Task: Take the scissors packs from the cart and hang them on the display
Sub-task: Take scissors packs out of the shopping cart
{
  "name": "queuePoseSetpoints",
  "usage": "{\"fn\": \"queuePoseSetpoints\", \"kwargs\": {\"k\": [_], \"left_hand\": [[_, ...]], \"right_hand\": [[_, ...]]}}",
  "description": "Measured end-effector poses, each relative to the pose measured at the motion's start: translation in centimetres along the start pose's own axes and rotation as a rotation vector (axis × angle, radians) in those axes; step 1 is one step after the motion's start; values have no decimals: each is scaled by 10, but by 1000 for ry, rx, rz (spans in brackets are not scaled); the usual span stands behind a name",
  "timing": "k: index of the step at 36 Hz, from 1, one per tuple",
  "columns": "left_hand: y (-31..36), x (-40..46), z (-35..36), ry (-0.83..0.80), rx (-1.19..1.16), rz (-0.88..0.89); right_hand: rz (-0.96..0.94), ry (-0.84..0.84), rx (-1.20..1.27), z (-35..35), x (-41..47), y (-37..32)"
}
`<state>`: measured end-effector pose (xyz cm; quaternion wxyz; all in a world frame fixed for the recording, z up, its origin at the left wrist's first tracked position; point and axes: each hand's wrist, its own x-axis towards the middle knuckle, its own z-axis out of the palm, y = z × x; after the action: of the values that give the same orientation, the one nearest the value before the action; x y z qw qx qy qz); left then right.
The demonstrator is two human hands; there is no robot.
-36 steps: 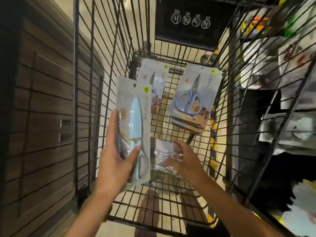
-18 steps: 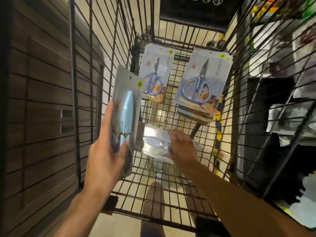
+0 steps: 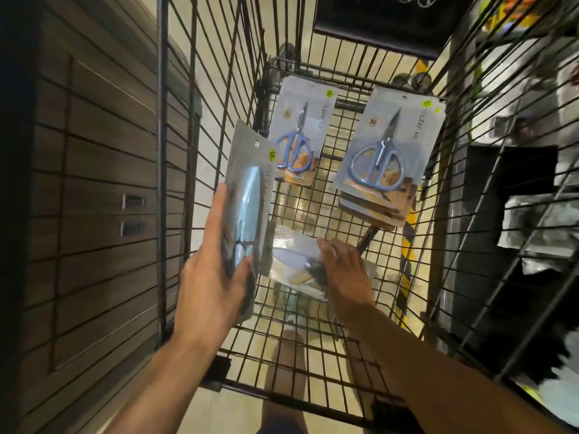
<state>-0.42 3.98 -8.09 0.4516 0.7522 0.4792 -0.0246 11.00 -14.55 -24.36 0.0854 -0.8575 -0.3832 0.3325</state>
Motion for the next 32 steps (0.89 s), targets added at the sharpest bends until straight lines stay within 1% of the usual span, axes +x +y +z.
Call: {"fn": "queuePoseSetpoints", "kwargs": {"k": [3,5,7,10,12,14,17,21,23,24,25,28,29,32], "left_hand": [[-2,2,3,-11,-12,11],[-5,3,4,-17,-20,26],[-6,4,5,-13,-21,34],[-6,5,7,-5,-15,24],[-6,6,8,-1,-22,29],[-2,5,9,14,-33,51],[2,4,8,31,-58,78],[14,2,-5,38,-48,101],[28,1,-16,50,-55,119],[36,0,-23,54,-68,132],[46,-2,-31,60,-86,142],[75,-11,-57,88,-104,203],[87,-14,-67,87,-114,231],[120,-23,-93,80,-156,306]], "right_hand": [[21,40,53,-4,4,-2],[9,33,58,-12,7,-3],[-13,-37,63,-21,9,-3],[-10,-217,118,-41,13,-3],[-75,-293,32,-46,14,-2],[-121,-322,8,-48,12,-4],[-102,-324,128,-47,5,-5],[-7,-196,356,-66,-6,-7],[43,-100,550,-87,-17,-14],[73,-73,685,-101,-24,-20],[82,-49,760,-114,-30,-24],[111,87,821,-163,-47,-45],[120,130,879,-182,-53,-54],[160,208,988,-234,-79,-75]]}}
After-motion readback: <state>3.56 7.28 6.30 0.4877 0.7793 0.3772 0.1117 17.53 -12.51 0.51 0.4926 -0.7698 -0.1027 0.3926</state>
